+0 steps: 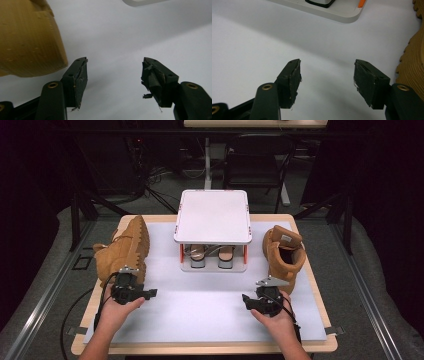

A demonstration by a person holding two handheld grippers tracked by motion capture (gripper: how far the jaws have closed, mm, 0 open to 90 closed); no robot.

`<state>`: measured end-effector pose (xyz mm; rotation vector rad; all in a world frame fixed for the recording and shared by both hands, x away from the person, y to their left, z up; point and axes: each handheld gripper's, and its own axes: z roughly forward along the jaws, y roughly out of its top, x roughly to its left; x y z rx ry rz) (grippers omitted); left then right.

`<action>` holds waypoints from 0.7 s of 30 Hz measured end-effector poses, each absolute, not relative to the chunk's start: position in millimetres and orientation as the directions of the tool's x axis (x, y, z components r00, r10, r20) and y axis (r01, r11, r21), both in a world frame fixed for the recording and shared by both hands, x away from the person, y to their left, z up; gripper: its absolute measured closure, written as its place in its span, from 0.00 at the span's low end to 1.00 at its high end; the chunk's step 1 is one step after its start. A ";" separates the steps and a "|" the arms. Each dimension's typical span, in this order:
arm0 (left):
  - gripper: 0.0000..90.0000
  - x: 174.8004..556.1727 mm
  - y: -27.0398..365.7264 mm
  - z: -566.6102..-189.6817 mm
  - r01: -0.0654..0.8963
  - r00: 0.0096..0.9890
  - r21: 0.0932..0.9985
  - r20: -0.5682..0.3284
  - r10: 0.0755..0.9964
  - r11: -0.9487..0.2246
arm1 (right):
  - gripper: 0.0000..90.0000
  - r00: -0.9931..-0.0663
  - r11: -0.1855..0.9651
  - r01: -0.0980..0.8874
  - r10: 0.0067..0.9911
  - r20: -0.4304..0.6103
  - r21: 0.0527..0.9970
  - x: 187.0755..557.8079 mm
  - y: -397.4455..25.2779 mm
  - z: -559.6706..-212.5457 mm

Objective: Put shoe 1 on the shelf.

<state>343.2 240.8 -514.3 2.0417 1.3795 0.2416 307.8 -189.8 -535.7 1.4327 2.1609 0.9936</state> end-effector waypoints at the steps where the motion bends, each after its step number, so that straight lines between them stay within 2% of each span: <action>1: 0.41 342.9 244.7 -511.1 0.761 0.420 0.611 -0.206 0.884 -0.219 | 0.44 -0.420 0.240 0.650 0.904 0.078 0.721 308.0 -189.4 -536.2; 3: 0.39 343.0 250.9 -506.7 0.763 0.406 0.614 -0.210 0.889 -0.203 | 0.49 -0.420 0.226 0.653 0.902 0.098 0.723 308.1 -190.5 -536.7; 11: 0.38 342.5 272.4 -495.6 0.773 0.359 0.616 -0.229 0.905 -0.151 | 0.53 -0.386 0.136 0.669 0.904 0.185 0.731 311.1 -202.0 -538.4; 21: 0.37 341.2 297.8 -487.2 0.789 0.293 0.608 -0.240 0.926 -0.092 | 0.45 -0.392 0.184 0.671 0.910 0.133 0.718 310.8 -195.8 -539.0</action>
